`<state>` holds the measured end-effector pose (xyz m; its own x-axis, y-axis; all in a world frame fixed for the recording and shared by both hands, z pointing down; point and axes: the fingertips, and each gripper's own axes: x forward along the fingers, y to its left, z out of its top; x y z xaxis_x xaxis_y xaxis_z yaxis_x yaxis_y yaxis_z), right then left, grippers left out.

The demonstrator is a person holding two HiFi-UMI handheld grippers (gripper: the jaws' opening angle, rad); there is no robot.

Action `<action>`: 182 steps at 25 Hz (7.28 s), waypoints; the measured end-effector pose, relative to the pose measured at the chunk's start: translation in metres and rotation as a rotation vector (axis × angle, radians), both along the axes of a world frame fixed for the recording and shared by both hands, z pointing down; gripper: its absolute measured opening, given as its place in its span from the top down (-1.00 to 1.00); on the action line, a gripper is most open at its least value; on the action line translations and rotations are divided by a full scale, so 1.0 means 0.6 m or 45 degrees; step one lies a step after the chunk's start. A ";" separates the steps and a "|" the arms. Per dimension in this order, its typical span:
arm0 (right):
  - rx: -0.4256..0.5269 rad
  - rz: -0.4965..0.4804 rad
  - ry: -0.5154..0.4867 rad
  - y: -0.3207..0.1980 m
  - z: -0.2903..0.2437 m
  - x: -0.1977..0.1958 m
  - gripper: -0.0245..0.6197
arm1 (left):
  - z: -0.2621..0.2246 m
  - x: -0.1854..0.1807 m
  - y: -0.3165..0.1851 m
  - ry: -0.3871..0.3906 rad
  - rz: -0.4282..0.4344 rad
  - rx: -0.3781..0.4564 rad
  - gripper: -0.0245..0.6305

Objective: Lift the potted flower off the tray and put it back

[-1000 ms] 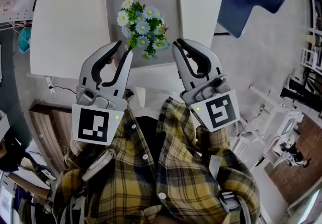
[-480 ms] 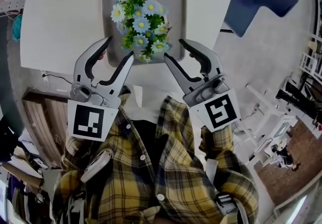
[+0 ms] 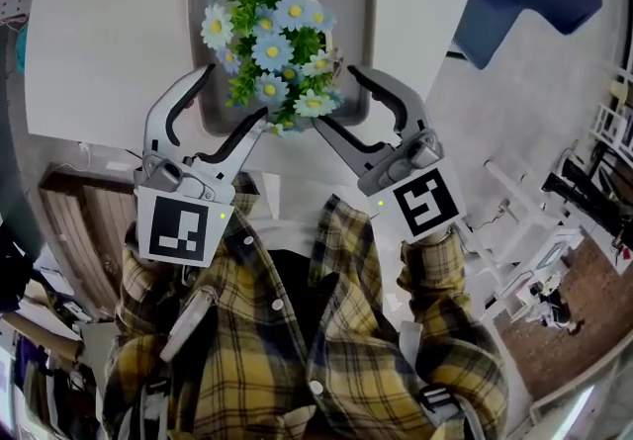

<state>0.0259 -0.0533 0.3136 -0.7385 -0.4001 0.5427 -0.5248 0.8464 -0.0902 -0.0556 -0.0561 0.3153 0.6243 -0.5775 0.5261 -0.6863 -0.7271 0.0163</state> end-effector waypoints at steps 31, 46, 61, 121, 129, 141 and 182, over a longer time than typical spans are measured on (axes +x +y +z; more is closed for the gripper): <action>0.010 -0.173 -0.038 -0.050 0.071 -0.028 -0.17 | 0.074 0.047 -0.037 -0.091 0.268 0.066 -0.08; 0.030 -0.089 -0.043 -0.053 0.067 -0.033 -0.17 | 0.076 0.052 -0.037 -0.078 0.172 0.058 -0.08; 0.050 -0.065 -0.087 -0.052 0.062 -0.028 -0.17 | 0.071 0.055 -0.036 -0.040 0.165 0.065 -0.08; 0.308 0.003 -0.095 -0.066 0.055 -0.013 -0.17 | 0.072 0.065 -0.052 0.061 0.192 0.276 -0.04; 0.310 0.002 -0.107 -0.066 0.055 -0.013 -0.17 | 0.072 0.065 -0.052 0.055 0.186 0.269 -0.03; 0.308 0.003 -0.103 -0.066 0.056 -0.013 -0.17 | 0.072 0.064 -0.052 0.054 0.186 0.277 -0.03; 0.232 0.052 -0.174 -0.053 0.060 -0.019 -0.17 | 0.075 0.056 -0.038 0.017 0.244 0.183 -0.04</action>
<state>0.0146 -0.0850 0.3496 -0.7814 -0.5133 0.3548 -0.5523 0.8336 -0.0105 -0.0218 -0.0789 0.3604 0.7360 -0.5160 0.4382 -0.5357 -0.8397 -0.0890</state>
